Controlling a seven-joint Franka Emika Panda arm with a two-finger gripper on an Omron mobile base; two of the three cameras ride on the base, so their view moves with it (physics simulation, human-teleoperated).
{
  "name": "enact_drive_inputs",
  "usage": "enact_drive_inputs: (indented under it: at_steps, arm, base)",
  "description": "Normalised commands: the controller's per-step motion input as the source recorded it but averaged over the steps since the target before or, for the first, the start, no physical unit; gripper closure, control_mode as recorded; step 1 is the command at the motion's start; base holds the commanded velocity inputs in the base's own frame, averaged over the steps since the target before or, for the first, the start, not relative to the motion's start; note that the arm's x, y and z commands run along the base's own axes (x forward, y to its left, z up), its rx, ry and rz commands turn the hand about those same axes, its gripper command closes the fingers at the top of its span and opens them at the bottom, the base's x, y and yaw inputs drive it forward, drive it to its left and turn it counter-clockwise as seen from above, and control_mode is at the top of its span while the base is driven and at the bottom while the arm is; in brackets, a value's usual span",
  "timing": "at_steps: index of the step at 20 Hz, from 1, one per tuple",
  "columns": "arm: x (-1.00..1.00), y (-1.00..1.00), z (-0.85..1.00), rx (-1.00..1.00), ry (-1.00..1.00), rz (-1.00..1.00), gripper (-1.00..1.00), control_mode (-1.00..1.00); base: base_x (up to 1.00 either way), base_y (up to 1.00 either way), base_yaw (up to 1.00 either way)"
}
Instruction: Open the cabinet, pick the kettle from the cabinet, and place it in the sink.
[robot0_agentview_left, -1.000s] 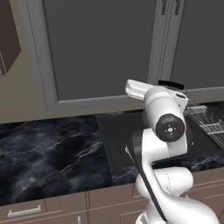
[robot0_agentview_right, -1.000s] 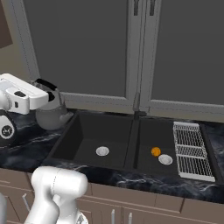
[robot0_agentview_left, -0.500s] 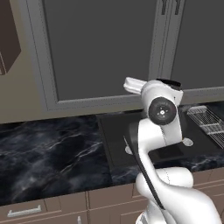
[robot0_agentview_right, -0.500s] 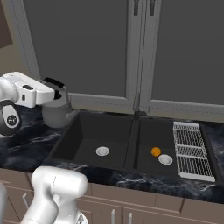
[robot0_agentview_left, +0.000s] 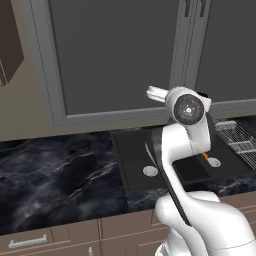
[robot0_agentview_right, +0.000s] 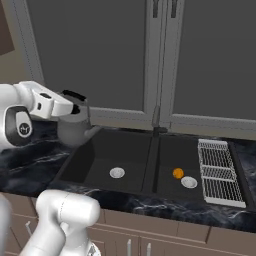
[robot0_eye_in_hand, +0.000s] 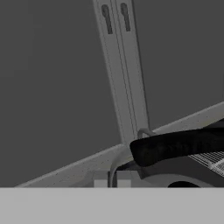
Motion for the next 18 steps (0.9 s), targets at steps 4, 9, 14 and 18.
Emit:
enact_drive_inputs:
  at_steps: [4,9,14,18]
  arm:
    - [0.10,-0.12,-0.48,0.07,0.00,0.00,1.00,-1.00]
    - [0.30,-0.06,-0.53,0.01,0.00,0.00,1.00,-1.00]
    - [0.35,-0.04,-0.53,0.00,0.02,0.00,1.00,-1.00]
    - [0.29,0.00,-0.54,0.00,0.00,0.00,1.00,-1.00]
  base:
    - [0.00,0.00,0.00]
    - [0.00,0.00,0.00]
    - [0.00,0.00,0.00]
    - [0.00,0.00,0.00]
